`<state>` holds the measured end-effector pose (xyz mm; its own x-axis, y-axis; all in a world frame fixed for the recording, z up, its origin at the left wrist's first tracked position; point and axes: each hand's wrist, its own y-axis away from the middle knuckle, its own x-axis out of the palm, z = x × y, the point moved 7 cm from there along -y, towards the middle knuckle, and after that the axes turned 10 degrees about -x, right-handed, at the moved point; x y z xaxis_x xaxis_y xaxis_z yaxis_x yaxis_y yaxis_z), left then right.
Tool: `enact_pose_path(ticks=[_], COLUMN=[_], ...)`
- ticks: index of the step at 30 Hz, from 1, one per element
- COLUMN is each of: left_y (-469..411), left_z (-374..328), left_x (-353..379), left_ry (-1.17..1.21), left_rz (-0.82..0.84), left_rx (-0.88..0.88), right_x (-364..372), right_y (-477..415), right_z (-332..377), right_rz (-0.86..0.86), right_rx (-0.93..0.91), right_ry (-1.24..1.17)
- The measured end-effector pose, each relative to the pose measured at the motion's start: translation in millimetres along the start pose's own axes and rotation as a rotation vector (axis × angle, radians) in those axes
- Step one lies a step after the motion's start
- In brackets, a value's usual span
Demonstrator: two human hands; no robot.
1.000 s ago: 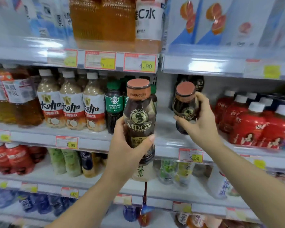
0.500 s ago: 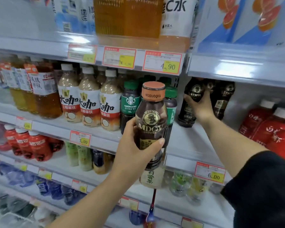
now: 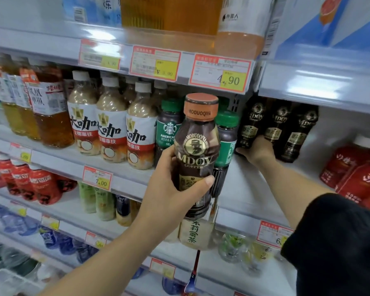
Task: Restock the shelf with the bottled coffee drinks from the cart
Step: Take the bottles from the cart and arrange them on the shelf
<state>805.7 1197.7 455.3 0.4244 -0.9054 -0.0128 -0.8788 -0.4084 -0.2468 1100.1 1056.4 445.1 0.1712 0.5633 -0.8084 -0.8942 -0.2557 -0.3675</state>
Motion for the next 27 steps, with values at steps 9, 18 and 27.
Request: enact_pose_path(ticks=[9, 18, 27], left_y=[-1.4, 11.7, 16.2], left_z=[0.4, -17.2, -24.4], left_x=[-9.3, 22.1, 111.5], left_ry=[-0.002, -0.042, 0.004], left_rz=[0.002, 0.130, 0.293], left_rx=[0.020, 0.093, 0.093], right_x=[8.6, -54.7, -125.3], right_y=[-15.8, 48.0, 195.4], right_z=[8.4, 23.8, 24.4], right_rz=[-0.074, 0.076, 0.417], right_rx=[0.037, -0.227, -0.407], right_ry=[0.045, -0.380, -0.666])
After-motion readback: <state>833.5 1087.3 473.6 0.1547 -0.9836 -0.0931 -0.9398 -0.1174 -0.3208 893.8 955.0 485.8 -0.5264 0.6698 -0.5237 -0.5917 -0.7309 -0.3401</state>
